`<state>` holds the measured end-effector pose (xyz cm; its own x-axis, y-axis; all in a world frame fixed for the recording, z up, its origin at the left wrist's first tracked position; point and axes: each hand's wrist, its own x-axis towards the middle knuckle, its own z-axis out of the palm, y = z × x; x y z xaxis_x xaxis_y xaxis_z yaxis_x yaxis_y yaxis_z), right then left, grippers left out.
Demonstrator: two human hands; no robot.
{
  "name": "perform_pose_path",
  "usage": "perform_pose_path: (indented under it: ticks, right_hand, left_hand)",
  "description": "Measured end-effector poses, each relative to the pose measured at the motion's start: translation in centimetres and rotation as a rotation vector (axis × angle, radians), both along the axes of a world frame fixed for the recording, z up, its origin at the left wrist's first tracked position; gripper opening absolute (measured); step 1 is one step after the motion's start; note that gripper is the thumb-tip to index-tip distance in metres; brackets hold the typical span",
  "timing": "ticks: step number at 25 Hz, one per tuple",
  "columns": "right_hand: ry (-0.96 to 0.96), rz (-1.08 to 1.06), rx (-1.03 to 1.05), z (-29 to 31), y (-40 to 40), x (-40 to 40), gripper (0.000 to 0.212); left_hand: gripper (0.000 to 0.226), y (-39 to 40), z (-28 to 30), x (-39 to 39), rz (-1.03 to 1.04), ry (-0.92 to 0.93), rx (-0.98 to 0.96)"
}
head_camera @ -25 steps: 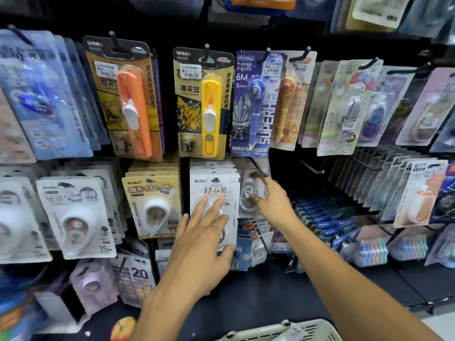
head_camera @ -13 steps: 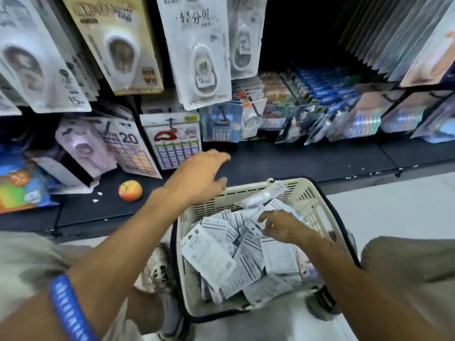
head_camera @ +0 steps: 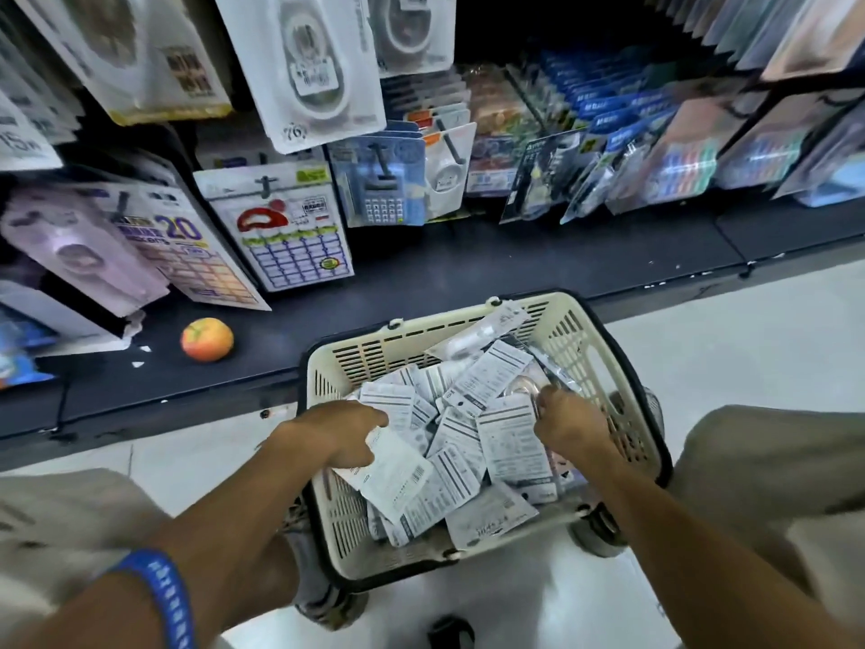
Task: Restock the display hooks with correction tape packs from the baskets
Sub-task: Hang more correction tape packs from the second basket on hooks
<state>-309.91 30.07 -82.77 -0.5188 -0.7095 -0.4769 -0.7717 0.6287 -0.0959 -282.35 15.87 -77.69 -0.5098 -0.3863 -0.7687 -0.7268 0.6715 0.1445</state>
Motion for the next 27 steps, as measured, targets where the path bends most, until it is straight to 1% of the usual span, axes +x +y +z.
perform_pose_path:
  ticks: [1,2,3,4,5,6,8,9,10,11,12,13,14,15,16,18,19,20,22,23,25,27]
  right_hand:
    - [0.116,0.040,-0.061,0.7,-0.8,0.7,0.027]
    - [0.170,0.089,-0.132,1.3,-1.6,1.5,0.027]
    - [0.159,0.165,-0.203,1.8,-2.4,2.4,0.027]
    - [0.096,0.269,-0.237,1.9,-3.1,3.3,0.029]
    - [0.012,0.390,-0.214,1.7,-3.6,4.2,0.032]
    - [-0.080,0.493,-0.130,1.4,-3.7,5.0,0.036]
    - [-0.287,0.605,0.158,0.7,-3.5,5.6,0.046]
    - [-0.361,0.651,0.308,0.4,-3.3,5.5,0.053]
    - [-0.399,0.704,0.435,0.2,-3.1,5.3,0.062]
    - [-0.397,0.757,0.537,0.2,-2.9,5.2,0.074]
    - [-0.379,0.805,0.604,0.2,-2.6,5.1,0.085]
    - [-0.379,0.843,0.634,0.3,-2.4,5.2,0.089]
    - [-0.420,0.854,0.630,0.3,-2.3,5.3,0.085]
    - [-0.509,0.820,0.604,0.2,-2.1,5.3,0.073]
    - [-0.630,0.727,0.549,0.2,-2.0,5.4,0.056]
    - [-0.880,0.393,0.344,0.6,-1.7,5.1,0.024]
    - [-0.977,0.208,0.216,1.0,-1.7,4.7,0.016]
    - [-1.051,0.051,0.095,1.4,-1.8,4.2,0.014]
    - [-1.170,-0.149,-0.090,2.3,-2.3,3.5,0.014]
    - [-1.210,-0.209,-0.170,2.7,-2.7,3.4,0.012]
    - [-1.242,-0.280,-0.338,3.3,-3.7,3.5,0.010]
    - [-1.291,-0.309,-0.440,3.6,-4.5,3.8,0.010]
  left_hand:
    - [0.061,-0.5,-0.3,-0.2,0.025,0.024,-0.018]
    - [0.062,-0.8,-0.5,-0.3,0.042,0.042,-0.047]
    - [0.062,-1.0,-0.8,-0.4,0.047,0.044,-0.087]
    - [0.063,-1.0,-1.3,-0.4,0.034,0.026,-0.127]
    - [0.065,-0.8,-1.8,-0.3,-0.002,-0.015,-0.156]
    - [0.071,-0.5,-2.4,-0.2,-0.064,-0.077,-0.167]
    - [0.096,0.1,-3.4,0.3,-0.215,-0.216,-0.126]
    - [0.105,0.2,-3.7,0.4,-0.267,-0.259,-0.100]
    - [0.104,0.3,-3.9,0.5,-0.285,-0.266,-0.085]
    - [0.093,0.2,-3.9,0.5,-0.280,-0.234,-0.091]
    - [0.076,0.0,-4.0,0.5,-0.267,-0.172,-0.116]
    - [0.059,-0.2,-3.9,0.4,-0.231,-0.100,-0.142]
    - [0.047,-0.5,-3.7,0.4,-0.154,-0.035,-0.151]
    - [0.037,-0.9,-3.3,0.3,-0.051,0.033,-0.148]
    - [0.028,-1.4,-2.9,0.2,0.061,0.108,-0.139]
    - [0.021,-2.7,-2.3,0.0,0.309,0.297,-0.120]
    - [0.021,-3.3,-2.1,-0.2,0.441,0.395,-0.097]
    - [0.020,-3.7,-1.8,-0.3,0.575,0.479,-0.067]
    - [0.017,-3.9,-1.2,-0.5,0.813,0.583,-0.008]
    - [0.015,-4.0,-0.9,-0.6,0.880,0.608,0.022]
    - [0.009,-4.0,-0.3,-0.7,0.901,0.622,0.107]
    - [0.008,-4.2,0.8,-1.2,0.982,0.664,0.260]
